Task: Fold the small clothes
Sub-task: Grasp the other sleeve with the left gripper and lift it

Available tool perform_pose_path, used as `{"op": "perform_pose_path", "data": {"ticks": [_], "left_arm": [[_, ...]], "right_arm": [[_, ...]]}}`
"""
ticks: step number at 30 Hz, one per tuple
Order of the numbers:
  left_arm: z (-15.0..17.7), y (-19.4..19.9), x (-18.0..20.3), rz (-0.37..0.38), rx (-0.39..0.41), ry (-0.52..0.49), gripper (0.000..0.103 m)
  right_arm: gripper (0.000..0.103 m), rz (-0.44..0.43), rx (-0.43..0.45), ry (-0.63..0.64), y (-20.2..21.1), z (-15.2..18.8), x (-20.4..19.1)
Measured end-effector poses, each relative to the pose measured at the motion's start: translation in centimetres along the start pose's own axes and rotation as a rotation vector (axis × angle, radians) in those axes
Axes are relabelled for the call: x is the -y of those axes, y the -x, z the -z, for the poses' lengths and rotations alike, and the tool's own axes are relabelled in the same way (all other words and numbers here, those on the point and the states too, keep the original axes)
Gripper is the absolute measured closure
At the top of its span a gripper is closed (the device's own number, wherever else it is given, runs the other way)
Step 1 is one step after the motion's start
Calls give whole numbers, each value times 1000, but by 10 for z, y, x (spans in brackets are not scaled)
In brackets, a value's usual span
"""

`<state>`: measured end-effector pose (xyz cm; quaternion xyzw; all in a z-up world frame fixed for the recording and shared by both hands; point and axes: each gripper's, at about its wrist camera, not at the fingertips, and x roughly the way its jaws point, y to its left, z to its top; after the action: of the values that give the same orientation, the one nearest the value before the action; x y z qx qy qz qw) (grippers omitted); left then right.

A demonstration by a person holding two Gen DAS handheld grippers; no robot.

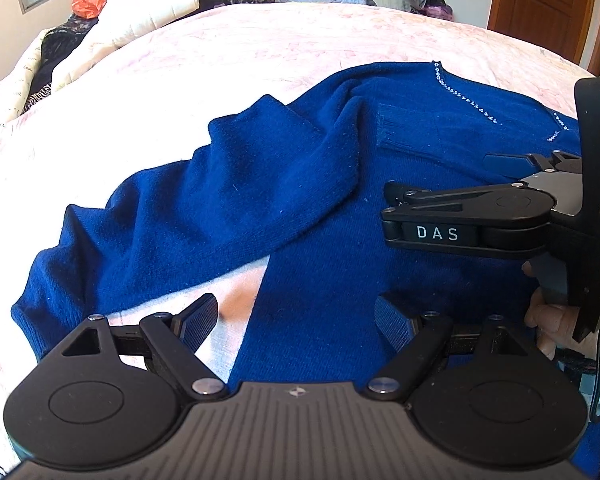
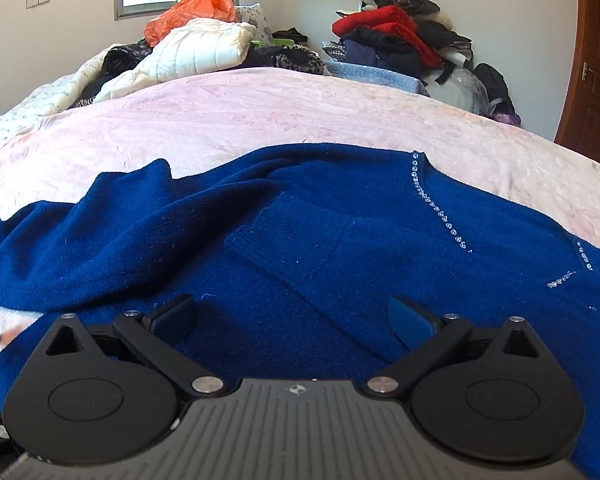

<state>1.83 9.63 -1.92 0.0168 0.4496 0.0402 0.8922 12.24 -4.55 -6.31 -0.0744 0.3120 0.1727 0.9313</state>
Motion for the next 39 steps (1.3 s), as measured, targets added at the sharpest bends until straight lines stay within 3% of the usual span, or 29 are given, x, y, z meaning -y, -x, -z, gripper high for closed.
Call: {"op": "perform_pose_path", "data": {"ticks": [10,15,19,22,27,31,34,37,39], "left_arm": [[-4,-4,-11,-10,3,37,17],[-8,0,-29,-41,42,89,17],[-9,-16,-63,-132,16,190,17],[-2,-19,-99,-122,10,285,17],[12,-10,-150,-207,21,364,17],[21,0,-190,-214,26,454,17],[28,12,-213,-279,48,508,17],[29,21,-234,-437,78,529,17],[29,22,-254,-490,68,560,17]], "right_arm": [[0,-1,2,-1,0,0,-1],[0,-1,2,0,0,0,-1],[0,0,2,0,0,0,-1],[0,-1,2,0,0,0,-1],[0,0,3,1,0,0,-1],[0,-1,3,0,0,0,-1],[0,-2,3,0,0,1,-1],[0,-1,3,1,0,1,-1],[0,-1,3,1,0,0,-1]]}}
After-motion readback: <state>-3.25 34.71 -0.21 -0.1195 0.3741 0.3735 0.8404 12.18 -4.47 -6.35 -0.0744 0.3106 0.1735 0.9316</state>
